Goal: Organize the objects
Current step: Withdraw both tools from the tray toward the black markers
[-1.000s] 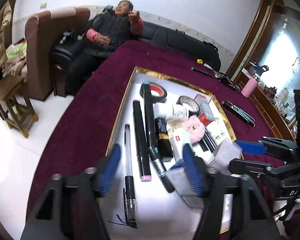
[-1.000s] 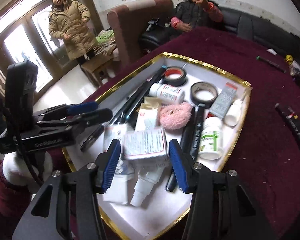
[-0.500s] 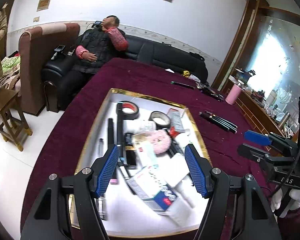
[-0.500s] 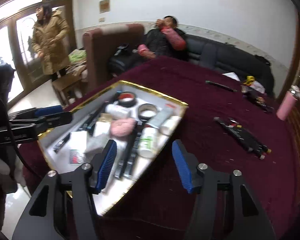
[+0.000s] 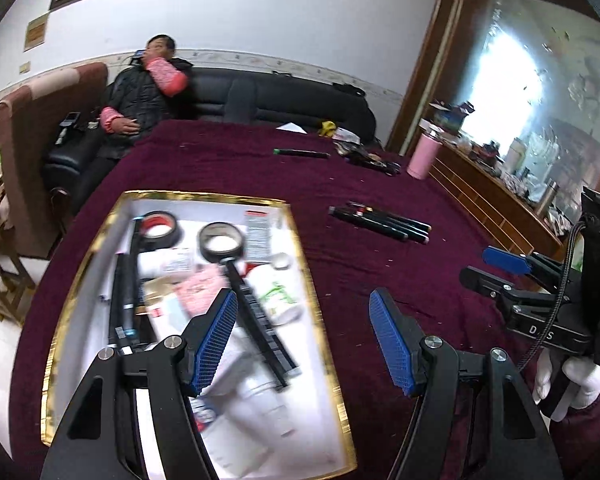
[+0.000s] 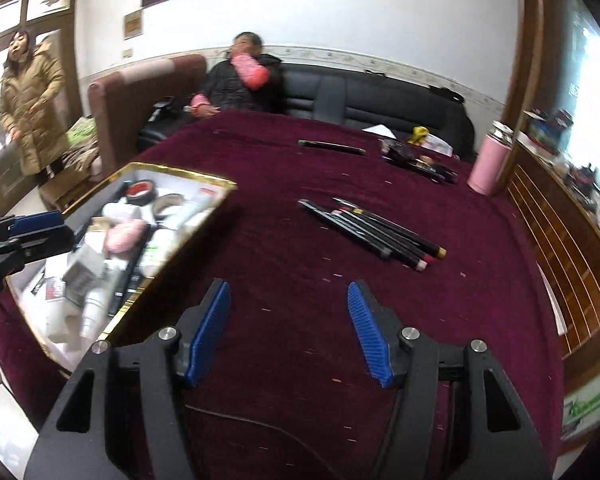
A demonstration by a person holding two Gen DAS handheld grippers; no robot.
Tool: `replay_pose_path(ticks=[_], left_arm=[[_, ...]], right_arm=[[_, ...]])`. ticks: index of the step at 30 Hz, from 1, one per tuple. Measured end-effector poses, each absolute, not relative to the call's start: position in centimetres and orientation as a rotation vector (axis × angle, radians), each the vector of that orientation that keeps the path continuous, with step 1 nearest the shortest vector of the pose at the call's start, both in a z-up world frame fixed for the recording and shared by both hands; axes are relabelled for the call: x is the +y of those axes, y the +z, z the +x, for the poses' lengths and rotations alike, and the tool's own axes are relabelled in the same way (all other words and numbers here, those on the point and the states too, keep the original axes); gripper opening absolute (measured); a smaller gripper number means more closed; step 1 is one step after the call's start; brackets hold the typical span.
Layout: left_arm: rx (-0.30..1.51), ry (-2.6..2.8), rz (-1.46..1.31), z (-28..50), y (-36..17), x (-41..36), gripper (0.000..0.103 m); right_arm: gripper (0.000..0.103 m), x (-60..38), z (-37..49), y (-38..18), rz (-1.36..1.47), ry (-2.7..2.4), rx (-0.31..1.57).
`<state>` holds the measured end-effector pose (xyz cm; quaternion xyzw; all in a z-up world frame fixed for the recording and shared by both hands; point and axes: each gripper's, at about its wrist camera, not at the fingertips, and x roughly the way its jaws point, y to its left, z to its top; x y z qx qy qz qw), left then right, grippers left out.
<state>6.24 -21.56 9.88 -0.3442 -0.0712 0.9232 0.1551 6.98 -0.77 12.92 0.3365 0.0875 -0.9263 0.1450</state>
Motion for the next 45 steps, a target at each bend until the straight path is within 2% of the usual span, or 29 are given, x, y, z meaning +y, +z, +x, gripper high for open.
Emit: replay_pose_path(ticks=[22, 45], left_arm=[[-0.082, 2.483, -1.113, 0.7, 8.0, -7.9, 0.062], [-0.188, 2.425, -1.317, -3.1, 1.9, -7.6, 0.062]], right_arm=[[0.064, 12.6, 2.0, 11.5, 1.102, -2.854, 0.197], [0.064, 12.1, -5.2, 8.1, 1.274, -2.808, 0.382]])
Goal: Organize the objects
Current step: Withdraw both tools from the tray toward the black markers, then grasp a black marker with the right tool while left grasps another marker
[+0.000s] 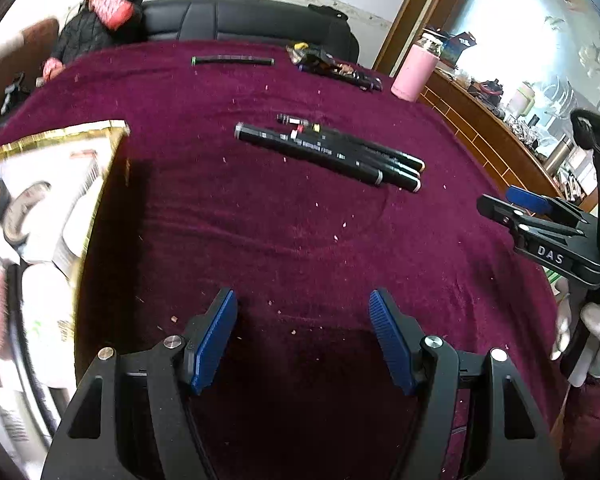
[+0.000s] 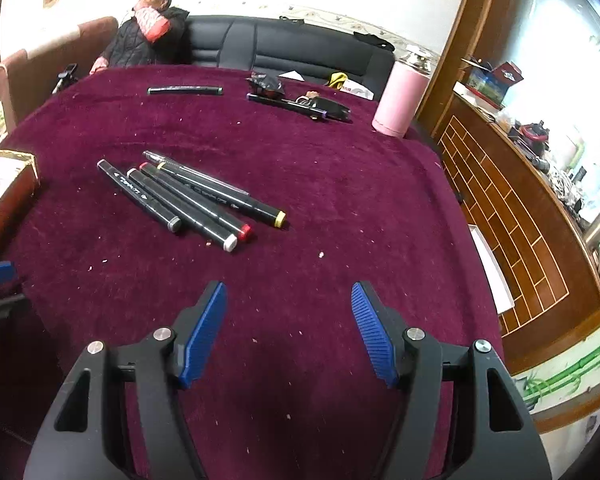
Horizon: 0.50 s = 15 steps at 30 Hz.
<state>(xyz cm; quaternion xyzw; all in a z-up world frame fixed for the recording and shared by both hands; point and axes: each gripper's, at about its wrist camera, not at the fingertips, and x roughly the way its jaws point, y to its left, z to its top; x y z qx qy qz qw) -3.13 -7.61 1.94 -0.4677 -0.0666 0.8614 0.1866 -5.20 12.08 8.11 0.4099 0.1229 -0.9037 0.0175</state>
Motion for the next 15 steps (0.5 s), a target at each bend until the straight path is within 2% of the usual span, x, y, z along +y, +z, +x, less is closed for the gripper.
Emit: replay_pose_path(ticks=[2, 4, 5, 6, 9, 11, 15], left_arm=[[-0.189, 2.43, -1.302, -3.0, 1.6, -7.5, 0.065], [-0.205, 2.413, -1.287, -3.0, 1.6, -7.4, 0.078], [-0.214, 2.41, -1.276, -3.0, 1.5, -7.4, 0.079], [-0.216, 2.414, -1.266, -2.9, 1.5, -7.3, 0.081], [-0.203, 2.418, -1.226, -2.5, 1.3, -7.0, 0.089], [-0.17, 2.431, -1.223, -2.4, 1.4, -6.6, 0.09], [-0.187, 2.416, -1.21, -2.4, 1.3, -6.7, 0.096]], right_arm=[[0.064, 11.7, -5.9, 7.8, 1.287, -2.793, 0.406], [0.064, 11.2, -6.6, 7.6, 1.294, -2.783, 0.429], [0.064, 11.0, -7.0, 7.5, 1.294, -2.766, 0.425], [0.064, 11.0, -7.6, 7.6, 1.298, -2.713, 0.362], [0.064, 12.2, -10.1, 8.2, 1.273, -2.392, -0.087], [0.064, 12.6, -11.8, 8.0, 1.27, -2.254, -0.254], [0.065, 11.2, -15.1, 6.9, 1.307, -2.122, -0.306]])
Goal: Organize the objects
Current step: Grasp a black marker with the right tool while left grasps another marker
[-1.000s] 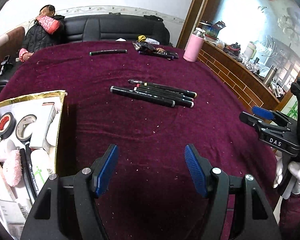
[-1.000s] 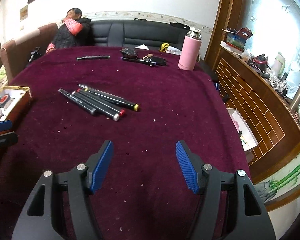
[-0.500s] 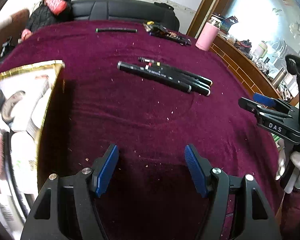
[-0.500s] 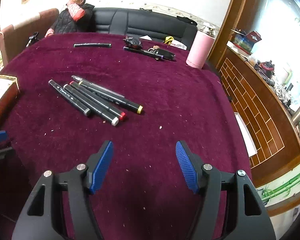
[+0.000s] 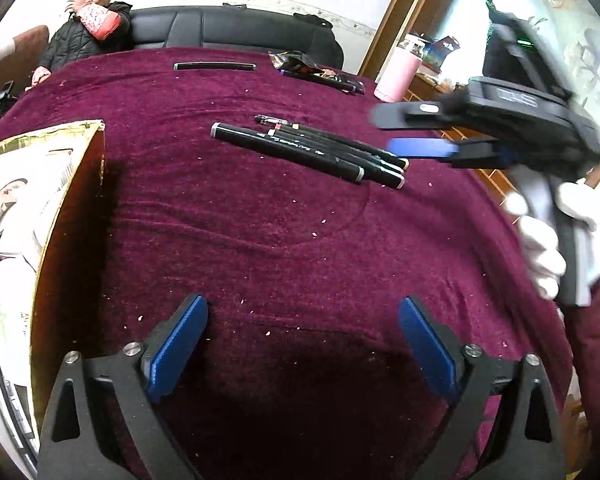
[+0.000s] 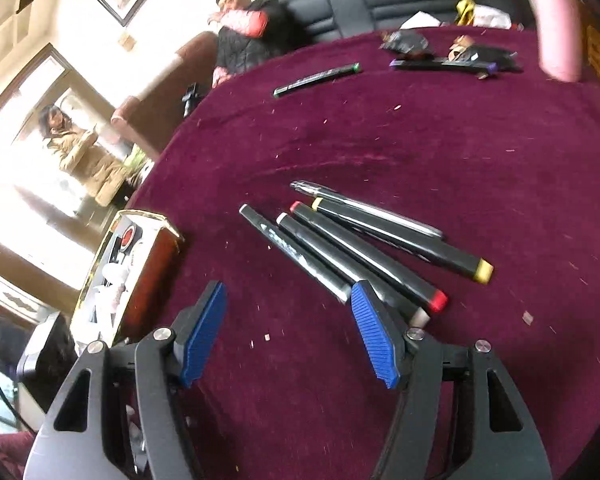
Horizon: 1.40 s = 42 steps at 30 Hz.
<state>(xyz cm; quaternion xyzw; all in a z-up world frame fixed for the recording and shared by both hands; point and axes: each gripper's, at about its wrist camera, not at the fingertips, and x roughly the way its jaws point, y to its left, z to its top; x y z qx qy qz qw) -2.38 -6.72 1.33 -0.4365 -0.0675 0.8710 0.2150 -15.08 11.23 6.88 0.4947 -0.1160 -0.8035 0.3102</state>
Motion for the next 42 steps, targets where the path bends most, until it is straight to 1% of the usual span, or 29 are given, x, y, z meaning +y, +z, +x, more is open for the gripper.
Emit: replay_pose_path(ticks=[4, 8, 10, 12, 14, 17, 18, 20, 21, 23, 25, 28, 31, 33, 35, 37, 40, 42], left_arm=[[-0.216, 2.396, -1.197, -2.4, 1.4, -6.9, 0.1], [-0.227, 2.385, -1.194, -2.4, 1.4, -6.9, 0.101], [-0.216, 2.384, -1.197, -2.4, 1.4, -6.9, 0.101], [-0.211, 2.386, -1.197, -2.4, 1.4, -6.8, 0.101], [-0.228, 2.381, -1.191, -2.4, 1.4, -7.0, 0.101], [-0.254, 2.375, -1.183, -2.5, 1.4, -7.2, 0.101], [-0.257, 2.372, -1.183, -2.4, 1.4, -7.2, 0.101], [-0.245, 2.364, -1.221, -2.4, 1.7, -7.0, 0.098], [-0.238, 2.357, -1.228, -2.4, 1.9, -6.8, 0.094], [-0.205, 2.37, -1.203, -2.5, 3.0, -6.5, 0.093], [-0.174, 2.405, -1.181, -3.0, 4.0, -6.3, 0.093], [-0.222, 2.436, -1.174, -3.9, 5.1, -7.2, 0.093], [-0.211, 2.463, -1.177, -4.2, 5.4, -7.9, 0.093], [-0.206, 2.481, -1.172, -4.7, 5.7, -8.5, 0.093], [-0.238, 2.492, -1.158, -4.9, 6.4, -9.5, 0.093], [-0.266, 2.493, -1.138, -4.7, 7.0, -10.6, 0.093], [-0.317, 2.49, -1.132, -4.7, 7.4, -11.5, 0.093], [-0.339, 2.483, -1.137, -4.8, 7.3, -11.6, 0.093]], right_arm=[[0.065, 9.6, -17.4, 5.2, 1.336, -2.01, -0.416], [0.066, 8.8, -19.1, 4.1, 1.368, -1.98, -0.49], [0.066, 8.1, -18.5, 3.7, 1.416, -1.877, -0.533], [0.067, 7.0, -16.9, 3.0, 1.476, -1.772, -0.503], [0.067, 6.2, -14.8, 2.5, 1.518, -1.585, -0.534], [0.067, 7.3, -13.3, 4.6, 1.445, -1.713, -0.502], [0.067, 8.0, -13.2, 5.5, 1.437, -1.844, -0.45], [0.067, 8.7, -13.1, 6.6, 1.437, -2.081, -0.283], [0.067, 8.8, -13.0, 7.0, 1.427, -2.144, -0.203], [0.066, 8.8, -12.9, 6.9, 1.422, -2.17, -0.141], [0.063, 8.8, -13.2, 6.5, 1.415, -2.177, -0.105], [0.061, 8.8, -14.4, 5.7, 1.438, -2.143, -0.167], [0.06, 9.7, -15.9, 4.4, 1.494, -2.117, -0.228], [0.059, 9.9, -16.4, 4.6, 1.469, -2.123, -0.259], [0.059, 9.9, -16.8, 5.2, 1.421, -2.097, -0.313], [0.059, 10.2, -16.6, 6.2, 1.368, -2.114, -0.311], [0.059, 10.4, -17.7, 6.3, 1.381, -2.145, -0.297], [0.059, 10.6, -18.7, 6.1, 1.386, -2.143, -0.331]])
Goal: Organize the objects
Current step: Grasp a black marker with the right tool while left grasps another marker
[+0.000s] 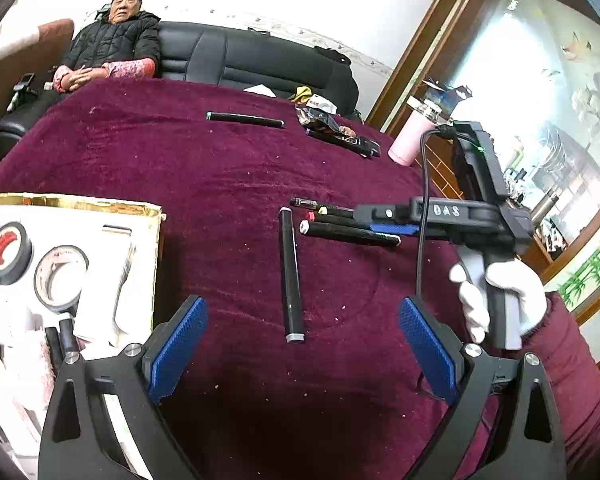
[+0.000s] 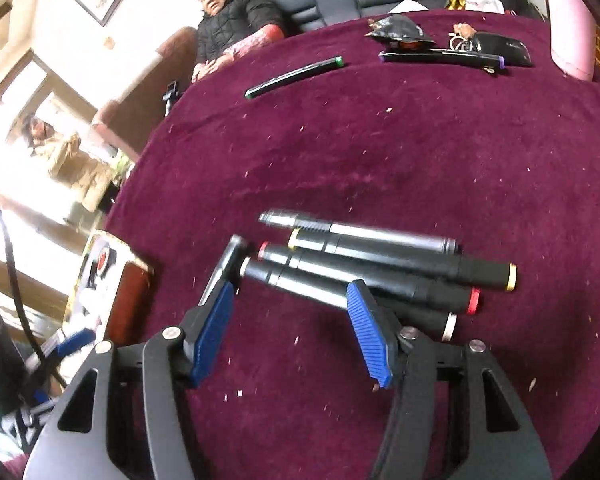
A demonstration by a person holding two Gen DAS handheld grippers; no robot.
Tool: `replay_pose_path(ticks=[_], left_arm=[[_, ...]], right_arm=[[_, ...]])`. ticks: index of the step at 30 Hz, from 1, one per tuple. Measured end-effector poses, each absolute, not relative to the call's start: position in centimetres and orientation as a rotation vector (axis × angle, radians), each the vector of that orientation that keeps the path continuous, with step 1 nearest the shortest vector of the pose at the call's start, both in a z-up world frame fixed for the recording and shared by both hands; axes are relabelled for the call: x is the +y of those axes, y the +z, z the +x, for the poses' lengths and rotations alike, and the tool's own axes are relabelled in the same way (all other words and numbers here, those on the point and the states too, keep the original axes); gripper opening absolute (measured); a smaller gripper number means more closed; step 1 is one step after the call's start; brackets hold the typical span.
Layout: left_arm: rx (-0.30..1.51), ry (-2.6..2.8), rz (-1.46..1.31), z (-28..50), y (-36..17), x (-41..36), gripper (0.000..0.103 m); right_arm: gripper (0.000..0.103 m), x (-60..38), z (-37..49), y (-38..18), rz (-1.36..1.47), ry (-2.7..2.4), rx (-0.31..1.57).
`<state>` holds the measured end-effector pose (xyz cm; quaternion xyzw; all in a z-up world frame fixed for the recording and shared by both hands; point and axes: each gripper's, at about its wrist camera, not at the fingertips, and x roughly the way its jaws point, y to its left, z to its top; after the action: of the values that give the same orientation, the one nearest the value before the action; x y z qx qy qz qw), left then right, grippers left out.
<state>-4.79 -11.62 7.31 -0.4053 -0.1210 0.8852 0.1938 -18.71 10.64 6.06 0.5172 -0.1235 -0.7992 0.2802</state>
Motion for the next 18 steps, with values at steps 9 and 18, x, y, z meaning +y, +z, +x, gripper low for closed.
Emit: replay_pose_path(ticks=[9, 18], left_arm=[[-0.257, 2.457, -1.14, -4.7, 7.3, -10.0, 0.093], [-0.291, 2.523, -1.038, -6.0, 10.4, -12.2, 0.093]], right_arm=[[0.056, 10.8, -18.7, 4.2, 1.532, -2.09, -0.289], [0.044, 6.6, -14.3, 4.8, 1.423, -2.146, 0.153]])
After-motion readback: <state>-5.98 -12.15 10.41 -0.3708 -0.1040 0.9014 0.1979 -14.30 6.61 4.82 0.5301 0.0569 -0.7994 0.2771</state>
